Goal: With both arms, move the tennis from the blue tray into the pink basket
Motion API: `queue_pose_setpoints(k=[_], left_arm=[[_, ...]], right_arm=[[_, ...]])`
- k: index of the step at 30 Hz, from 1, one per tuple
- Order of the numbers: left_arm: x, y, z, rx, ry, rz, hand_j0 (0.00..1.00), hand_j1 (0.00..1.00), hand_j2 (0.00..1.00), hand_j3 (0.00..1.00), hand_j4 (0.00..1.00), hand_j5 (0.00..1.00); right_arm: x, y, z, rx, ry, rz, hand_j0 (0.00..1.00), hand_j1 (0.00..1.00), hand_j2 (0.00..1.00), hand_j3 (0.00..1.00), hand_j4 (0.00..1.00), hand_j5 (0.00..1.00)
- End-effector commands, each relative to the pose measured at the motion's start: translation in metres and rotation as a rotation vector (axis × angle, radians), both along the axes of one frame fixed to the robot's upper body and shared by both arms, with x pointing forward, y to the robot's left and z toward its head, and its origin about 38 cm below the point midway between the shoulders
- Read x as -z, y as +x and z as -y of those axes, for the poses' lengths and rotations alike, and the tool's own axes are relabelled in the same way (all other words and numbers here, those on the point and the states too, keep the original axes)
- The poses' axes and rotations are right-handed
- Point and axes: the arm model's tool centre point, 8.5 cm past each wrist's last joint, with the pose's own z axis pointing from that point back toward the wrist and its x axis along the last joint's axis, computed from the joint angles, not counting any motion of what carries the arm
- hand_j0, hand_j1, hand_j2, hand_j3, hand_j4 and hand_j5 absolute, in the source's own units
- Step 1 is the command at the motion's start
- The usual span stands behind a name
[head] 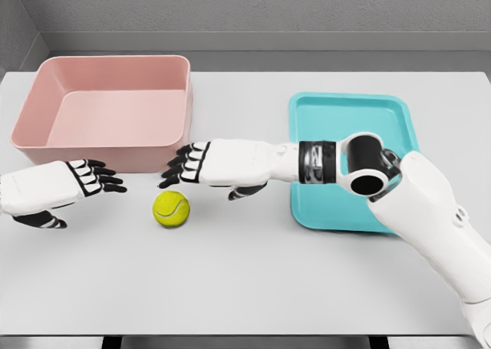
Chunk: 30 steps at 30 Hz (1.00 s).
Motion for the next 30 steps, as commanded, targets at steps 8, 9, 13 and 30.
queue_pose_setpoints(k=[8, 9, 13, 30], left_arm=[[0.028, 0.011, 0.053, 0.084, -0.024, 0.071, 1.0, 1.0, 1.0, 1.0, 1.0, 1.0], [0.029, 0.012, 0.058, 0.089, -0.028, 0.079, 1.0, 1.0, 1.0, 1.0, 1.0, 1.0], [0.03, 0.017, 0.073, 0.117, -0.029, 0.106, 1.0, 1.0, 1.0, 1.0, 1.0, 1.0], [0.032, 0.022, 0.103, 0.206, -0.015, 0.107, 1.0, 1.0, 1.0, 1.0, 1.0, 1.0]], right_arm=[[-0.084, 0.018, 0.134, 0.314, 0.159, 0.187, 1.0, 1.0, 1.0, 1.0, 1.0, 1.0], [-0.087, 0.016, 0.149, 0.34, 0.175, 0.18, 1.0, 1.0, 1.0, 1.0, 1.0, 1.0], [-0.083, 0.009, 0.211, 0.51, 0.229, 0.174, 1.0, 1.0, 1.0, 1.0, 1.0, 1.0], [-0.013, -0.03, 0.263, 0.718, 0.321, 0.02, 1.0, 1.0, 1.0, 1.0, 1.0, 1.0]])
